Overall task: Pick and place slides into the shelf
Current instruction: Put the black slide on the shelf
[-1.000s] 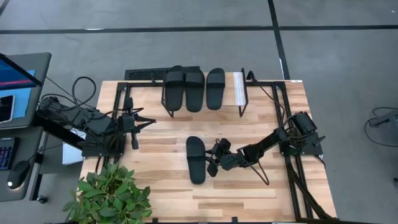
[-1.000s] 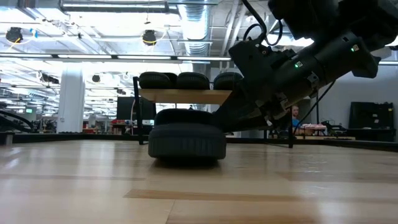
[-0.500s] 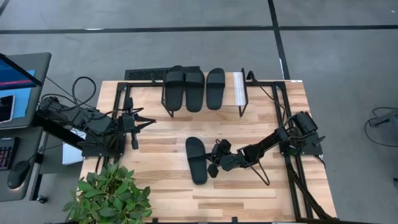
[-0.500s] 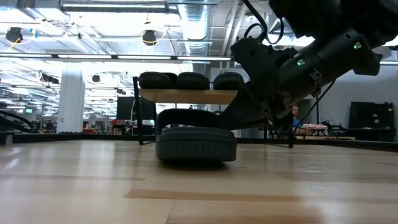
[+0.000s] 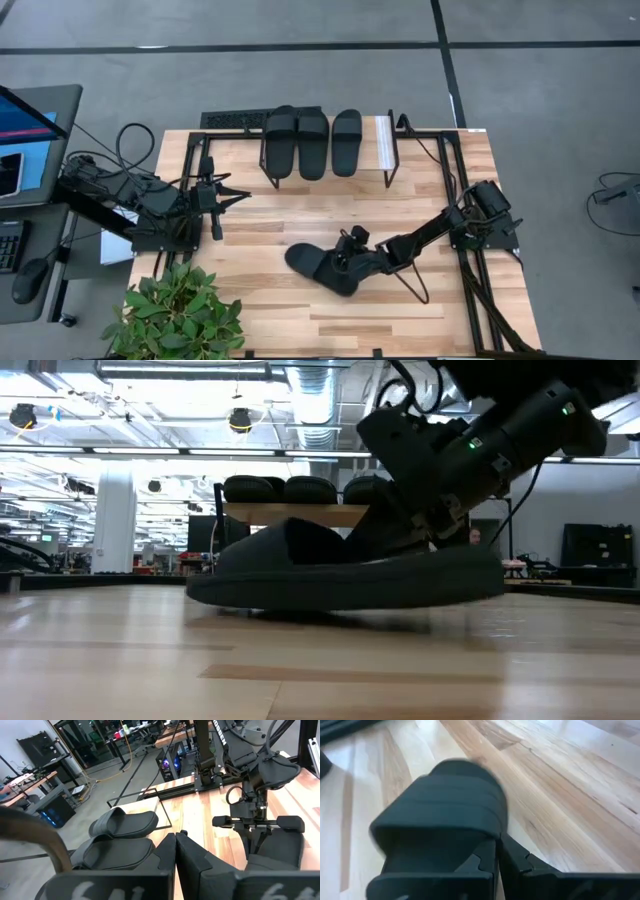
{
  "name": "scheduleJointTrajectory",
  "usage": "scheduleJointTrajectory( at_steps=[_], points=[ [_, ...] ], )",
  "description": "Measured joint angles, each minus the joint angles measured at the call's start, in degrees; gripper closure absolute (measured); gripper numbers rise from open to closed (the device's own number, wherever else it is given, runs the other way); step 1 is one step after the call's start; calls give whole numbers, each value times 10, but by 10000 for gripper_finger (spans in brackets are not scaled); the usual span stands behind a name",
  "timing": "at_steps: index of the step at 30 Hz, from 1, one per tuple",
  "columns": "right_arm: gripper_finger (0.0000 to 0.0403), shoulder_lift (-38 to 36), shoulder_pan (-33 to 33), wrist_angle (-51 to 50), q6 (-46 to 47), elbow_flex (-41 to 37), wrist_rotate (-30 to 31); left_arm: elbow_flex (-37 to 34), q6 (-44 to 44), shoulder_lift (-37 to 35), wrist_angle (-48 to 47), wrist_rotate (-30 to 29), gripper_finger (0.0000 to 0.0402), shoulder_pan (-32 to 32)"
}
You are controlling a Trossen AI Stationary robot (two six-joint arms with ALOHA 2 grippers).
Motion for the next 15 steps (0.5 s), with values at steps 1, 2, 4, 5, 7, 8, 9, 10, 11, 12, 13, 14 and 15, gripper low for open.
scheduleJointTrajectory(
  at_steps=[1, 2, 4, 5, 7, 8, 9, 10, 11, 12, 13, 14, 15],
  points=[
    [402, 0, 0, -14, 1, 7, 1, 0, 0, 0, 0, 0, 401, 0],
    [402, 0, 0, -25, 1, 13, 2, 0, 0, 0, 0, 0, 401, 0],
    [402, 0, 2, -45, 2, 25, 7, 0, 0, 0, 0, 0, 401, 0],
    [402, 0, 3, -55, 2, 30, 12, 0, 0, 0, 0, 0, 401, 0],
    [402, 0, 5, -78, 7, 39, 19, 0, 0, 0, 0, 0, 401, 0],
    [403, 0, 7, -89, 11, 43, 19, 0, 0, 0, 0, 0, 401, 0],
    [403, 0, 8, -99, 15, 47, 21, 0, 0, 0, 0, 0, 401, 0],
    [403, 0, 9, -109, 20, 51, 25, 0, 0, 0, 0, 0, 401, 0],
    [403, 0, 10, -119, 24, 55, 30, 0, 0, 0, 0, 0, 402, 0],
    [403, 0, 12, -132, 29, 60, 36, 0, 0, 0, 0, 0, 401, 0],
    [403, 0, 13, -147, 36, 66, 40, 0, 0, 0, 0, 0, 401, 0],
    [403, 0, 15, -166, 43, 74, 45, 0, 0, 0, 0, 0, 401, 0],
    [403, 0, 16, -187, 52, 82, 52, 0, 0, 0, 0, 0, 401, 0]
  ],
)
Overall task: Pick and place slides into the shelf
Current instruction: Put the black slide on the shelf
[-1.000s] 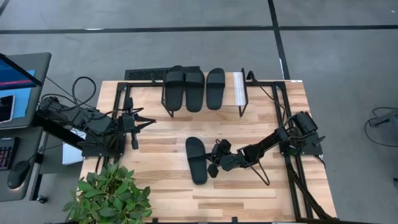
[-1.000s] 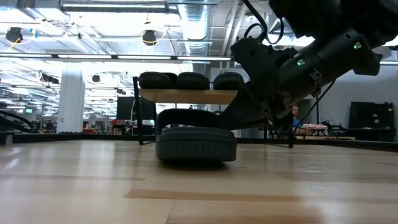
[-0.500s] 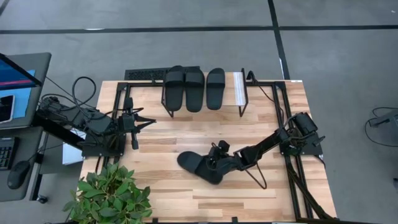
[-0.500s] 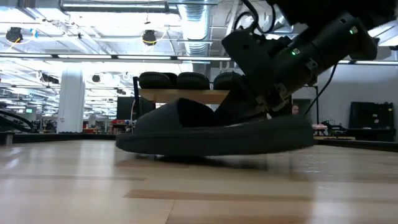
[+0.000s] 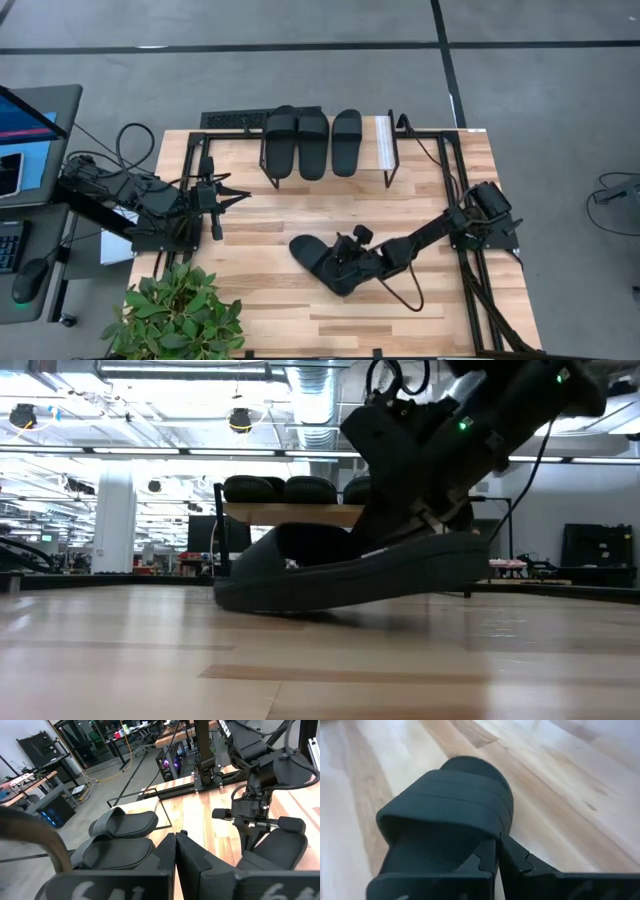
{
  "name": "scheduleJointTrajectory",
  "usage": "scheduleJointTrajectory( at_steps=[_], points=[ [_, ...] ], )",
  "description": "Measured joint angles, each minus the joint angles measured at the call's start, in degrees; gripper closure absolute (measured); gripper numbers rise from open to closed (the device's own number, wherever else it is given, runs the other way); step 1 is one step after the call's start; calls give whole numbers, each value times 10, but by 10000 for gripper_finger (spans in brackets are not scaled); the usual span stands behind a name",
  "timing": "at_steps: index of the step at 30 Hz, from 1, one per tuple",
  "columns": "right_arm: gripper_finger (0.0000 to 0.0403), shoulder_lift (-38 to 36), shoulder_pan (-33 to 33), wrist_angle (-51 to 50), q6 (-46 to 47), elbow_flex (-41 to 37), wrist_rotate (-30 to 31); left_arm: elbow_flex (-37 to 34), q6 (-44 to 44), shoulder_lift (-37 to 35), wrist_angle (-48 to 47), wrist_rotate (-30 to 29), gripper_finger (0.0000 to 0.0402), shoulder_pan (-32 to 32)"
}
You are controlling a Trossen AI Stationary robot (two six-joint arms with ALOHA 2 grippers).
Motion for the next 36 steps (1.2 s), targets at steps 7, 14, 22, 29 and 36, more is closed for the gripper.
scheduleJointTrajectory(
  at_steps=[7, 14, 22, 29, 36],
  points=[
    [403, 0, 25, -194, 79, 91, 75, 0, 0, 0, 0, 0, 401, 0],
    [403, -1, 58, -438, 196, 210, 170, 0, 0, 0, 0, 0, 401, 0],
    [403, -1, 91, -743, 385, 317, 222, 0, 11, 0, -5, 0, 401, 0],
    [403, -14, 81, -883, 481, 359, 253, 0, 14, 0, -5, 0, 401, 0],
    [403, -67, 39, -877, 416, 356, 295, 0, 19, 0, -5, 0, 401, 0]
  ],
)
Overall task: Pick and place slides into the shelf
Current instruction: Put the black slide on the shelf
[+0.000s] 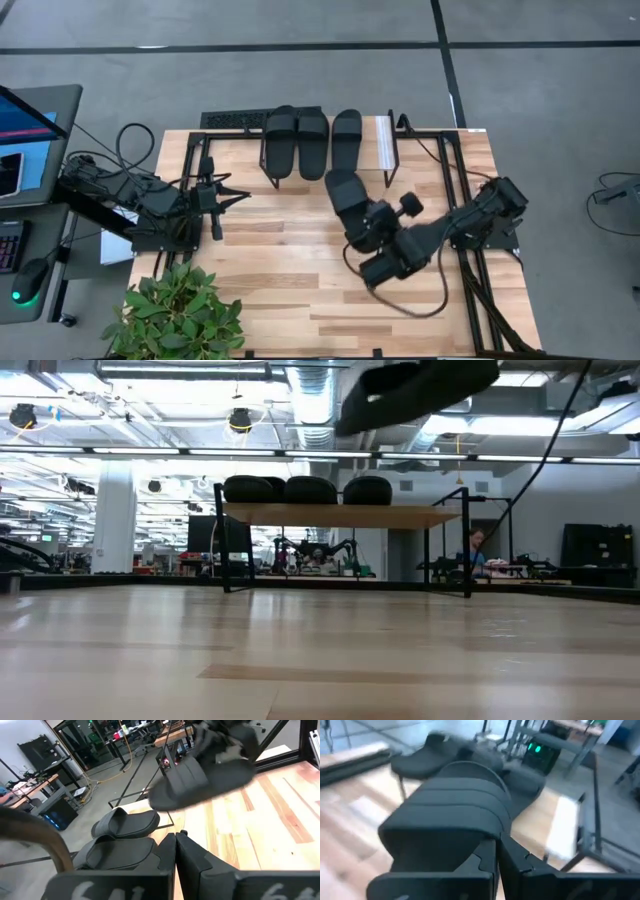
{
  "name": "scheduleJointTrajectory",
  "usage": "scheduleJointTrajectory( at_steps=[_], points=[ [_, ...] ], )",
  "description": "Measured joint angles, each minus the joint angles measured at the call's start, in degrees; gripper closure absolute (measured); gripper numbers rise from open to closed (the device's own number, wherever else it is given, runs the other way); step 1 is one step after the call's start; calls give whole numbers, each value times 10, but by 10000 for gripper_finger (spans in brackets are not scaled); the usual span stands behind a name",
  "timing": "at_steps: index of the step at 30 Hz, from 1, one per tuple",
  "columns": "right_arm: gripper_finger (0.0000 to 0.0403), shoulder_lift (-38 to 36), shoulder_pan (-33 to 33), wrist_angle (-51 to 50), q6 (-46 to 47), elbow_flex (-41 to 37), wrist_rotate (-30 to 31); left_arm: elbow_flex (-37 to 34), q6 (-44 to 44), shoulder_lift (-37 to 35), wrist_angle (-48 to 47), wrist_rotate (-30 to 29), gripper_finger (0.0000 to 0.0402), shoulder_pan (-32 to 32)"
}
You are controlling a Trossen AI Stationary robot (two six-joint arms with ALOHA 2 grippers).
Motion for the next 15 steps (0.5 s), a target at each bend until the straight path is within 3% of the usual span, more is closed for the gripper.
scheduleJointTrajectory(
  at_steps=[15],
  points=[
    [403, -82, -151, -12, -108, 1, 27, 0, 0, 0, 0, 0, 402, 0]
  ],
)
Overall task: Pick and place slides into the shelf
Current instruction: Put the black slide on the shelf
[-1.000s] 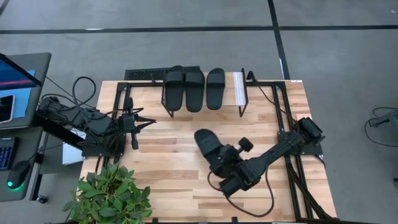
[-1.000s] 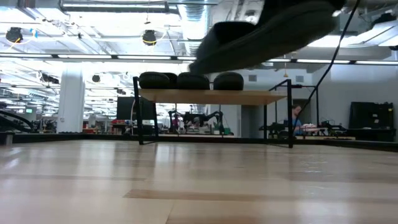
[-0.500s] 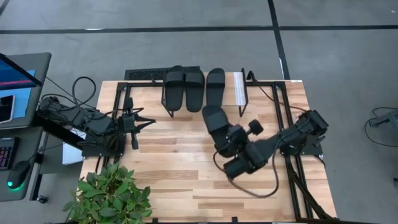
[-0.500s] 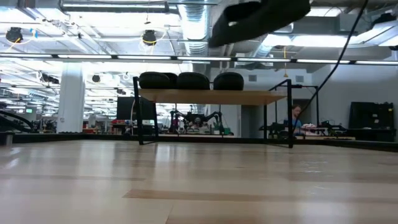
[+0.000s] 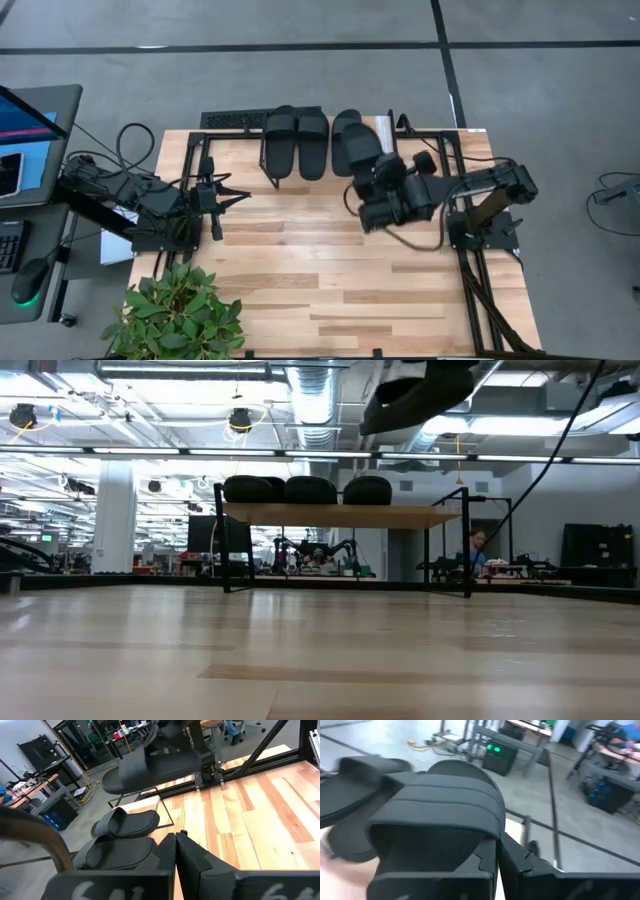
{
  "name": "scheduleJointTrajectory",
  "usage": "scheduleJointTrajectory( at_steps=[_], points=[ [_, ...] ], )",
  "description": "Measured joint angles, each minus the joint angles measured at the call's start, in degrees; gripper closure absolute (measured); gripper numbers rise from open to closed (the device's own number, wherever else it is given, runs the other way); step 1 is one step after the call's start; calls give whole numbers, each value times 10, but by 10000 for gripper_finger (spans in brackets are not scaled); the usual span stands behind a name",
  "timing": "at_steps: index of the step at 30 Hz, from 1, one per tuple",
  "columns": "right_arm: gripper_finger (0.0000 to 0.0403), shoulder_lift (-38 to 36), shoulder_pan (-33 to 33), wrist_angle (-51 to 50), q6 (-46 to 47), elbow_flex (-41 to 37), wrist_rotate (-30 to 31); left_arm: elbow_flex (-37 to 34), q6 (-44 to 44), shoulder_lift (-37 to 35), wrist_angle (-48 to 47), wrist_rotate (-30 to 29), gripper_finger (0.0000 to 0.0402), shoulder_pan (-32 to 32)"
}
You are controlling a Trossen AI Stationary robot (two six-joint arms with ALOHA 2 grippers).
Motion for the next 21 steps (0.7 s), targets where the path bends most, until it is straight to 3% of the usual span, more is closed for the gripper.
scheduleJointTrajectory(
  at_steps=[10, 21],
  points=[
    [403, -2, -112, 0, -70, 0, -20, 0, 0, 0, 0, 0, 401, 0],
    [403, 0, -180, 0, -112, 0, -32, 0, -5, 0, 0, 0, 402, 0]
  ],
)
